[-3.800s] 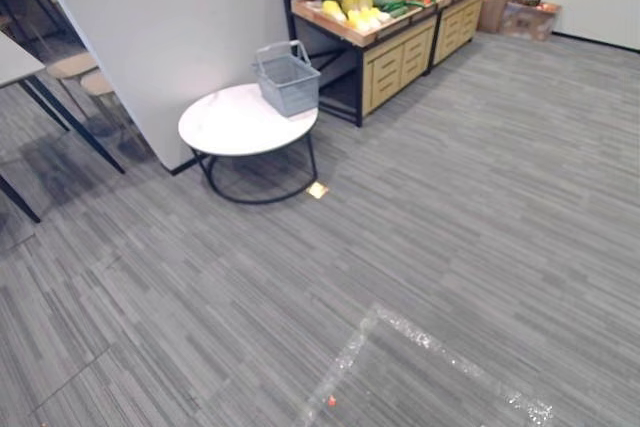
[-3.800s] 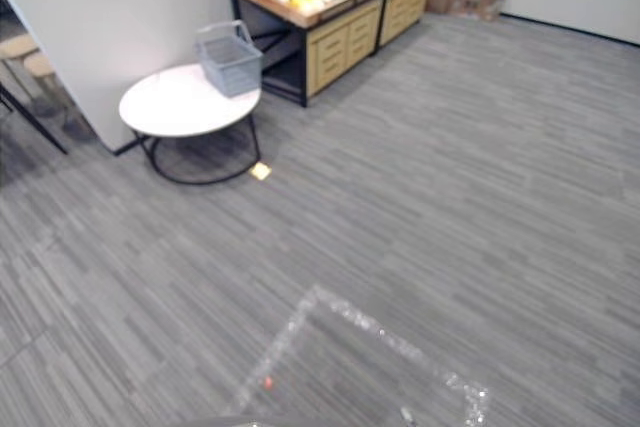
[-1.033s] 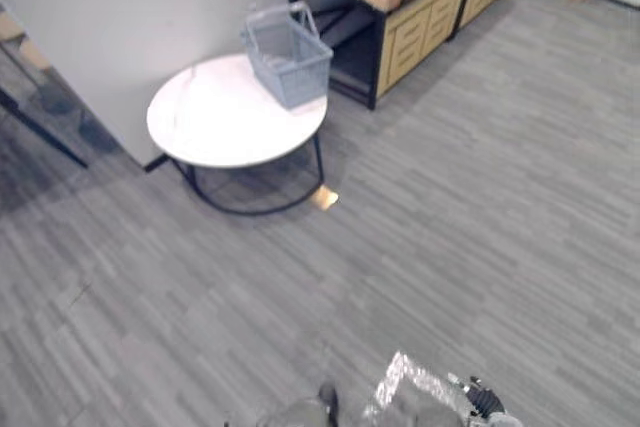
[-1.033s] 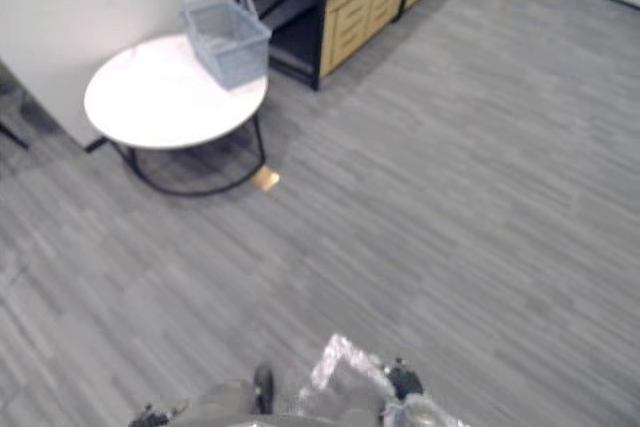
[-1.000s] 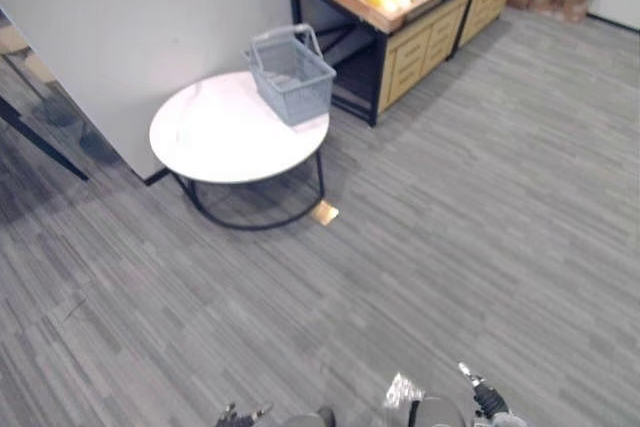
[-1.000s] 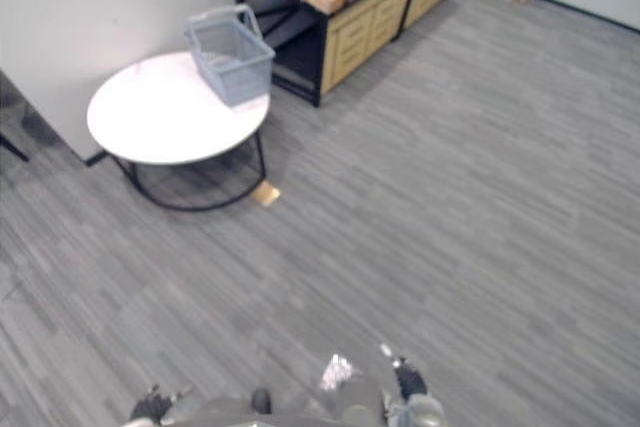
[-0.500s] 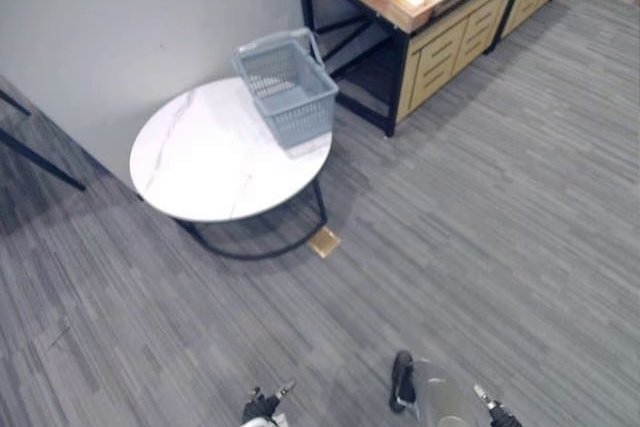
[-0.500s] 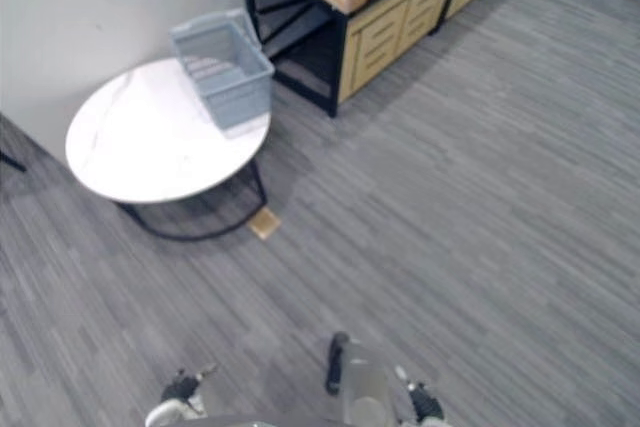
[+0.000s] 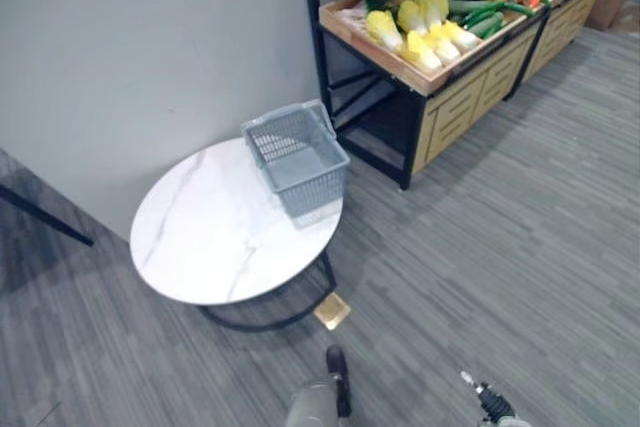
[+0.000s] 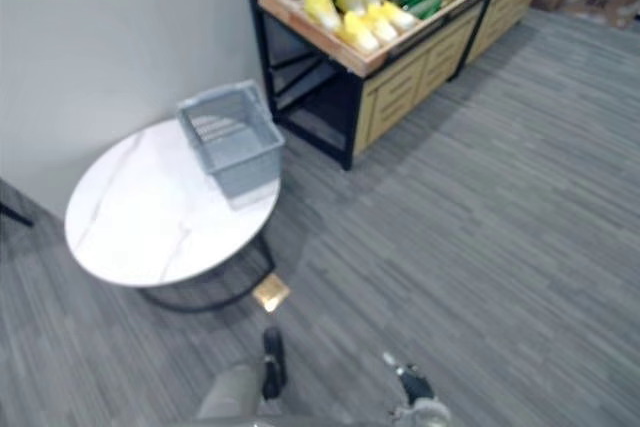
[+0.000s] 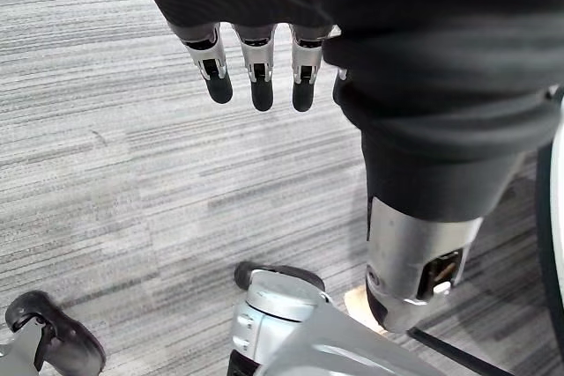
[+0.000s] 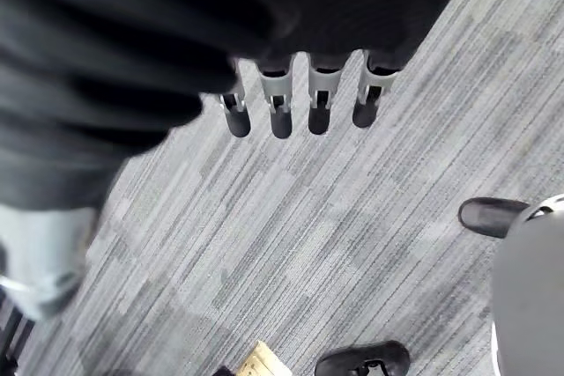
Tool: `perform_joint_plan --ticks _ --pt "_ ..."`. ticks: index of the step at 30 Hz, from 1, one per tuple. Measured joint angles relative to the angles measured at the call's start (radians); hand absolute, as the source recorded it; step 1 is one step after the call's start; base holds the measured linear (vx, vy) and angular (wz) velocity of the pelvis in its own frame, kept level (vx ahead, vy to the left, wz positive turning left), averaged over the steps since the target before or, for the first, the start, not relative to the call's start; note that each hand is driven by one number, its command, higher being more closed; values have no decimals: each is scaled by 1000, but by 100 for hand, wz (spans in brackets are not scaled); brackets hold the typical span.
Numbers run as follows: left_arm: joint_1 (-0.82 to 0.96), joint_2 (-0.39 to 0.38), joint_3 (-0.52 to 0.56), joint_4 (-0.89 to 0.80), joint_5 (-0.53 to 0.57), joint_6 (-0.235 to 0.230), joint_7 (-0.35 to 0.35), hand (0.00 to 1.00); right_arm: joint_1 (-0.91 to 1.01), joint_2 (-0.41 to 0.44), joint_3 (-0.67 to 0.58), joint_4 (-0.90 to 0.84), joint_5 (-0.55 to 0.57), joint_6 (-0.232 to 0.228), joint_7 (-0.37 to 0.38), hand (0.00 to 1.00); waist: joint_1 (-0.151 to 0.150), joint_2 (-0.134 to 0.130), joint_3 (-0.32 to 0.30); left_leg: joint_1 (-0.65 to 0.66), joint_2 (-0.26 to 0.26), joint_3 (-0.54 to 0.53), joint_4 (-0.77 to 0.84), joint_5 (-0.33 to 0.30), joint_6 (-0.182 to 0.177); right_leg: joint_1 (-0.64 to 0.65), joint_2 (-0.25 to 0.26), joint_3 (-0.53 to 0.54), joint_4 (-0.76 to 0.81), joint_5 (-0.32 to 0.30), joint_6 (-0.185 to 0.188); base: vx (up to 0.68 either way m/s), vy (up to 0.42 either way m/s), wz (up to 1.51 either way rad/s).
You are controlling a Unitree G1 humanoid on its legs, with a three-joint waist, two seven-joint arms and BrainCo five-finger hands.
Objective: Pick vegetable in the basket
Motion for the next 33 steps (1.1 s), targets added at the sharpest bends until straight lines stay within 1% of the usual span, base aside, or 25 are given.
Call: perform_joint_plan --ticks 1,3,4,5,6,7,8,9,11,12,13,15,16,17,18,20,21,22,24,25,26,27,29,30,33 --pt "-6 5 -2 0 1 -1 0 0 -5 1 8 0 0 0 3 0 2 -5 -1 -10 -7 0 16 -15 17 -11 -14 11 14 26 1 547 242 25" --pt "-4 19 3 4 19 1 -1 0 -4 1 13 2 0 0 13 0 11 -19 -11 31 -42 9 8 -42 48 -33 -46 63 119 79 35 494 244 25" --pt "0 20 2 4 24 1 -1 0 1 1 15 2 0 -1 15 0 12 -26 -22 45 -56 9 -5 -50 50 -51 -53 76 168 84 43 441 194 29" --pt "8 28 3 3 28 1 -3 0 9 6 14 2 0 -3 17 0 11 -39 -38 81 -79 3 -34 -67 55 -102 -75 92 309 97 54 332 133 23" --pt "12 31 3 2 28 3 -4 0 11 8 14 3 0 -4 19 0 12 -48 -39 108 -92 -1 -50 -77 52 -136 -89 98 407 116 81 476 183 22" --pt "20 33 2 2 28 9 -6 0 16 11 14 9 0 -3 21 0 11 -58 -38 176 -109 -12 -86 -97 51 -220 -122 112 629 216 151 389 140 18" --pt "29 33 -5 2 27 16 -7 0 24 16 0 5 5 -5 24 0 4 -62 -41 226 -116 -27 -106 -110 46 -285 -139 127 796 307 185 560 166 46" --pt "33 50 -35 2 27 30 -10 0 29 15 -5 -5 6 -8 24 0 -17 -63 -40 296 -129 -73 -116 -128 47 -378 -162 115 1022 298 176 412 84 64" --pt "17 69 -69 1 25 36 -10 0 41 12 -11 -7 7 -8 23 0 -32 -66 -38 367 -131 -125 -134 -140 44 -440 -177 69 1123 226 161 380 20 97" --pt "-7 71 -88 -5 26 31 -10 0 60 8 -20 -12 6 -6 20 0 -36 -63 -37 422 -130 -171 -161 -144 37 -482 -201 8 1083 141 132 330 -36 104" --pt "-18 71 -88 -7 25 31 -10 0 65 8 -28 -14 6 -6 20 0 -36 -63 -37 439 -130 -187 -169 -146 35 -498 -209 -7 1041 117 121 366 -76 117" --pt "-31 69 -86 -15 25 22 -7 0 71 11 -46 -10 6 0 20 0 -45 -63 -37 459 -124 -231 -173 -154 22 -521 -229 -46 853 91 104 249 -116 95" --pt "-33 64 -87 -23 25 18 -4 0 68 8 -47 0 6 1 20 0 -52 -57 -35 460 -110 -271 -170 -166 11 -524 -219 -42 679 84 91 205 -159 78" --pt "-38 61 -88 -22 23 16 -1 0 67 4 -47 8 6 2 19 0 -52 -50 -35 456 -95 -294 -168 -176 -3 -514 -199 -25 520 90 96 279 -305 81" --pt "-39 60 -85 -20 23 15 -1 0 65 5 -46 8 6 2 18 0 -50 -50 -35 441 -82 -327 -163 -191 -23 -499 -177 26 318 116 102 217 -302 60" --pt "-39 59 -57 -20 24 15 0 0 65 10 -47 23 6 4 18 0 -46 -63 -39 419 -69 -371 -146 -225 -46 -486 -172 111 148 173 98 255 -442 68" --pt "-24 58 -4 -20 24 15 -1 0 71 23 -48 25 6 6 17 0 -45 -80 -47 410 -62 -388 -134 -252 -75 -467 -176 127 103 215 125 235 -482 62" --pt "-20 54 29 -20 24 16 -2 0 73 25 -47 26 6 8 20 0 -40 -85 -51 411 -49 -387 -131 -266 -93 -468 -165 124 109 264 131 213 -489 64" --pt "-18 -4 115 -18 24 17 -12 0 81 -11 -46 26 6 14 26 0 -40 -26 -63 404 45 -355 -143 -238 -137 -456 -105 32 143 243 95 251 -421 73" --pt "-17 -12 127 -17 24 16 -13 0 81 -16 -46 27 6 18 28 0 -41 -15 -67 404 58 -347 -157 -219 -149 -446 -97 7 141 239 92 274 -327 93" --pt "-15 -19 131 -5 20 16 -15 0 81 -24 -46 28 6 23 35 0 -44 2 -77 409 84 -336 -195 -176 -175 -428 -82 -40 142 223 76 232 -269 103" --pt "-11 -24 140 1 15 16 -16 0 74 -33 -46 37 4 23 41 0 -48 9 -83 410 102 -332 -224 -141 -184 -413 -70 -77 141 212 65 242 -295 98" --pt "-2 -28 162 2 15 17 -18 0 50 -44 -45 44 4 23 42 0 -47 19 -91 408 114 -331 -238 -107 -189 -398 -57 -108 130 204 53 162 -233 56" --pt "11 -27 173 2 14 18 -20 0 26 -42 -45 46 4 22 41 0 -48 8 -88 400 116 -328 -239 -77 -192 -384 -50 -127 115 203 49 87 -187 36" --pt "22 -24 168 2 0 22 -22 0 14 -50 -49 42 6 17 33 0 -52 4 -90 387 116 -315 -237 -50 -192 -351 -50 -166 91 201 46 58 -124 44"
